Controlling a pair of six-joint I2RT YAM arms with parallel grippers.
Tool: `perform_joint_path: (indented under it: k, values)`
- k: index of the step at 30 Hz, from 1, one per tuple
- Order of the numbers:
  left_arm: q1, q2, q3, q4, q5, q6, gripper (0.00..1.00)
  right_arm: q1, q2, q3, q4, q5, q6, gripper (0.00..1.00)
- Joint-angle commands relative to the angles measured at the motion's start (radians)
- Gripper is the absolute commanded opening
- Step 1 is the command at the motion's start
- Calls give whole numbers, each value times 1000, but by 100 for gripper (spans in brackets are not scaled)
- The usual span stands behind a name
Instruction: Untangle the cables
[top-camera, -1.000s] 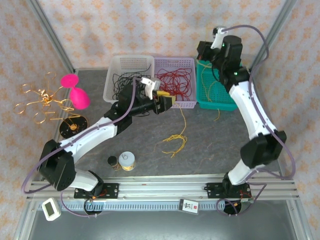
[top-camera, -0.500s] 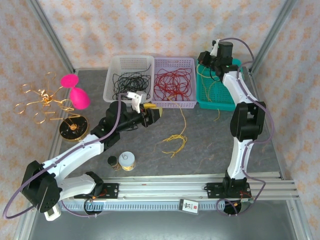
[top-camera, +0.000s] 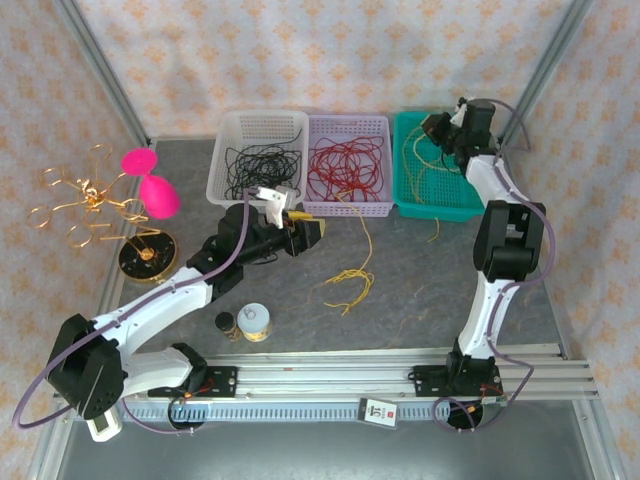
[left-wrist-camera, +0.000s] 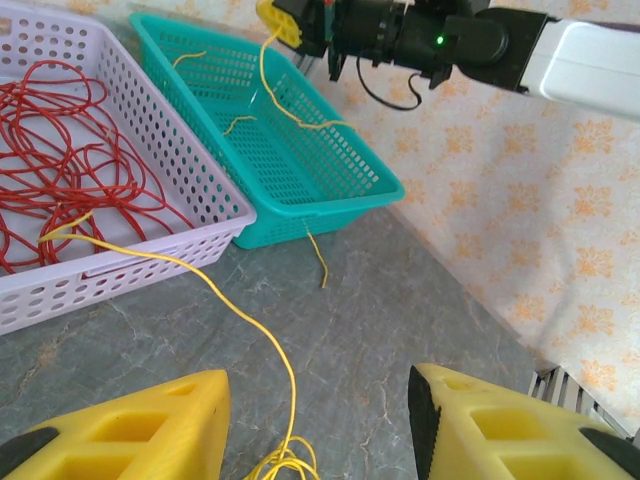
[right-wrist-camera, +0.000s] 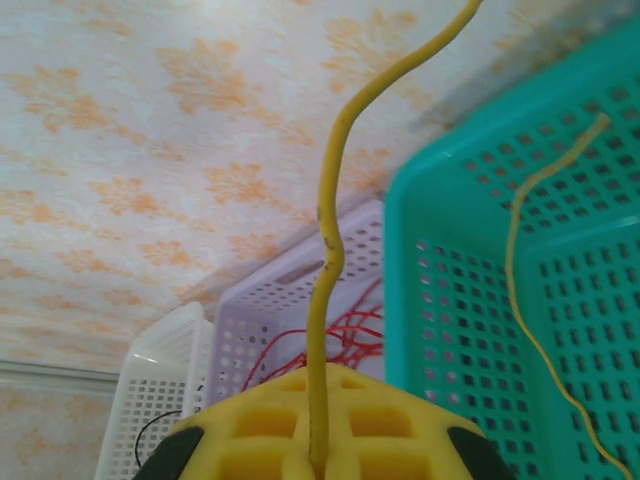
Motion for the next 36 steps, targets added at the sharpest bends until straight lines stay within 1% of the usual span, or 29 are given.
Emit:
perform_joint_path:
  k: [1,3,6,10,16,18,21,22,25,30,34,36]
  values:
    - [-4,-11,-21,68,11,-19,51,21,-82,115,-43,45,-92,0]
    - [-5,-20,-34,77,9,-20,51,23,-129,131,-82,93,-143,0]
    - [-5,-30,-33,67,14,-10,51,26,-202,117,-100,130,-209,0]
    - [-4,-39,-34,55,19,4,51,32,-260,117,-107,98,-229,0]
    - [-4,-46,-52,71,15,-4,51,44,-283,134,-76,-14,-135,0]
    - [-4,-46,-56,71,17,-5,51,50,-286,96,-39,-44,-79,0]
    - [-5,-51,-60,75,17,-6,51,61,-280,-1,89,-131,32,0]
    - [-4,-52,-62,73,16,-5,51,67,-274,-17,107,-144,42,0]
    - [-6,-57,-62,67,15,-5,51,78,-270,-78,128,-123,45,0]
    - [-4,-69,-74,52,5,0,51,75,-275,-215,246,-98,129,0]
    - [-4,-68,-73,48,6,2,51,68,-270,-245,177,19,74,0]
    - [-5,-69,-73,49,5,1,51,48,-266,-265,159,72,60,0]
